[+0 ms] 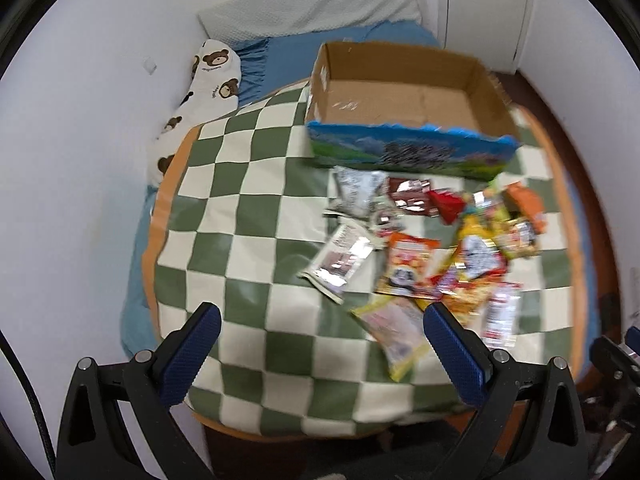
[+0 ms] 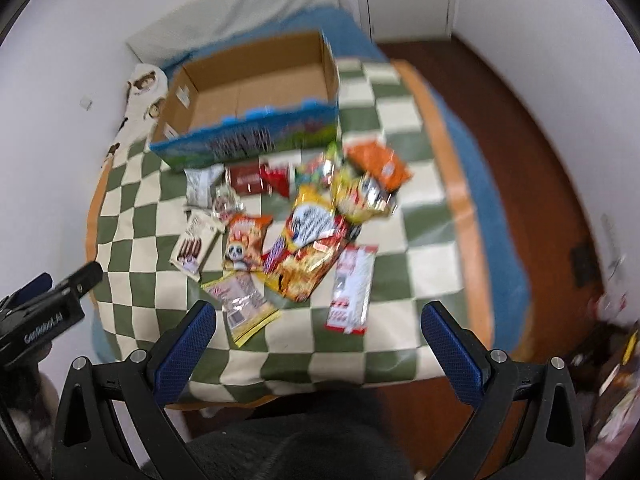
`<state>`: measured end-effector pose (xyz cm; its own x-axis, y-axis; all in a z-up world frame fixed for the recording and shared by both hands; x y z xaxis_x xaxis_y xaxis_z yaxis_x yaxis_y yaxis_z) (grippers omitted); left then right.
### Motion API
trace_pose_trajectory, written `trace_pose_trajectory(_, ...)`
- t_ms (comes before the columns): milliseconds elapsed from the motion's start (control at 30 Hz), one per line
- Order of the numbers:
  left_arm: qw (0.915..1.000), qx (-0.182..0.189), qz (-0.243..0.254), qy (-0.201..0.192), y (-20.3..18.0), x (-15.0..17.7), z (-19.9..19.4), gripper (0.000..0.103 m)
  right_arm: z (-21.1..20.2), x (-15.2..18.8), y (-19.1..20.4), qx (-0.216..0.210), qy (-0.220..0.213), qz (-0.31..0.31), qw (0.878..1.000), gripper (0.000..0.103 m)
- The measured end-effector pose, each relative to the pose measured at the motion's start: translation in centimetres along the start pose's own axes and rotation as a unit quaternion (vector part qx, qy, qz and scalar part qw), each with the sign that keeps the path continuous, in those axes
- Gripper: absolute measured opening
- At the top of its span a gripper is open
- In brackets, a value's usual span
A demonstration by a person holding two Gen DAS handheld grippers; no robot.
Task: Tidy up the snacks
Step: 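Grasp the white Franzzi cookie pack with left tool while right tool grasps yellow noodle bag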
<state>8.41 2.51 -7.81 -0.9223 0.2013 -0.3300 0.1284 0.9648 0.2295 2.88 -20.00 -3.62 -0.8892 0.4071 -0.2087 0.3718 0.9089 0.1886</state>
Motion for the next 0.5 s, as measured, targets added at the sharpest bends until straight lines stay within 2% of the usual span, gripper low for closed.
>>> trace_pose_trajectory(100,0.9989,-0.023,0.031,0.026,-0.4,-0.8,4.3,0.103,5.5,-1.1,-0.9,-0.016,0.041,0.033,0.998,0.103)
trace_pose_trajectory(267,0.9944,-0.014,0.051,0.091,-1.2,-1.6,11.1,0.103,14.4,-2.8,-2.0,-0.053,0.103,0.105,0.988,0.103)
trace_pose_trajectory(400,0.9911,-0.045,0.088,0.089,-2.2,-2.8,15.6,0.103,20.3,-4.3,-1.6,-0.059,0.133,0.144,0.979,0.103)
trace_pose_trajectory(500,0.9849,-0.059,0.132,0.095,-2.8,-3.7,18.7,0.103,23.7,-5.3,-1.0,-0.054,0.153,0.157,0.974,0.103)
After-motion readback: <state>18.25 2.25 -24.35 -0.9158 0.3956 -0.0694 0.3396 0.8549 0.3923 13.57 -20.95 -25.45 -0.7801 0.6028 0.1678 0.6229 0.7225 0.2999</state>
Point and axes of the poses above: each gripper's, at about its wrist camera, not at the fingertips, and z roughly the way its jaws point, y to its left, x to its underside, the point moved 1 cm from there along z, roughly the way its jaws point, and after that the axes turned 4 degrees about z, right-handed, at the moved point
